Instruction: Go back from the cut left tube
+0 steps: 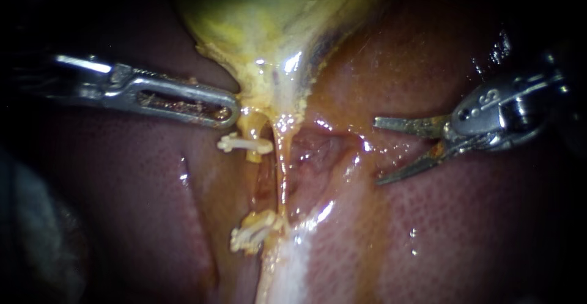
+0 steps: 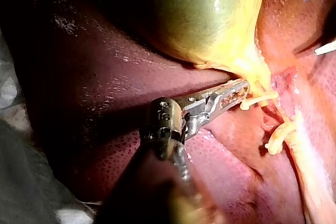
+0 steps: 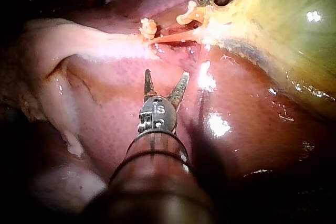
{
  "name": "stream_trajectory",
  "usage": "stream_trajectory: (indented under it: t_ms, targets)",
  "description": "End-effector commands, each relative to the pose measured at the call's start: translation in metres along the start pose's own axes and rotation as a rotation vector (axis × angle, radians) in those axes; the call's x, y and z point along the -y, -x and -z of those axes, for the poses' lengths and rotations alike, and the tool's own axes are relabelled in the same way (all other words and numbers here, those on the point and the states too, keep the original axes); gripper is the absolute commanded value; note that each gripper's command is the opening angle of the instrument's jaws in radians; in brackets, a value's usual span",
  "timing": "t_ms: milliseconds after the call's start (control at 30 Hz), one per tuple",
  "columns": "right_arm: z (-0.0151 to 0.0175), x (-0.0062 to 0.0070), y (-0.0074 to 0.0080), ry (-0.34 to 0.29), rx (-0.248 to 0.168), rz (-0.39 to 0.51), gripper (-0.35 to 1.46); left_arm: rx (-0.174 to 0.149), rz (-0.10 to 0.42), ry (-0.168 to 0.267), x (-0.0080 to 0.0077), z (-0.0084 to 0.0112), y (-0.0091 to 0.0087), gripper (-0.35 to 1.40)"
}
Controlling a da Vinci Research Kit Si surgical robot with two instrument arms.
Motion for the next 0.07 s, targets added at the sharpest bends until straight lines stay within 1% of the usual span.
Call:
stream_trajectory:
  t_ms: [33, 67]
  targets:
    - [0.0001, -0.0001, -0.0001, -0.019, 0.001, -0.004, 1.45, 0.000, 0.000, 0.000, 0.0000, 0.0000, 0.0000, -0.35]
    - [0.0001, -0.0001, -0.0002, -0.025, -0.005, -0.005, 1.45, 0.000, 0.000, 0.000, 0.0000, 0.0001, 0.0000, -0.35]
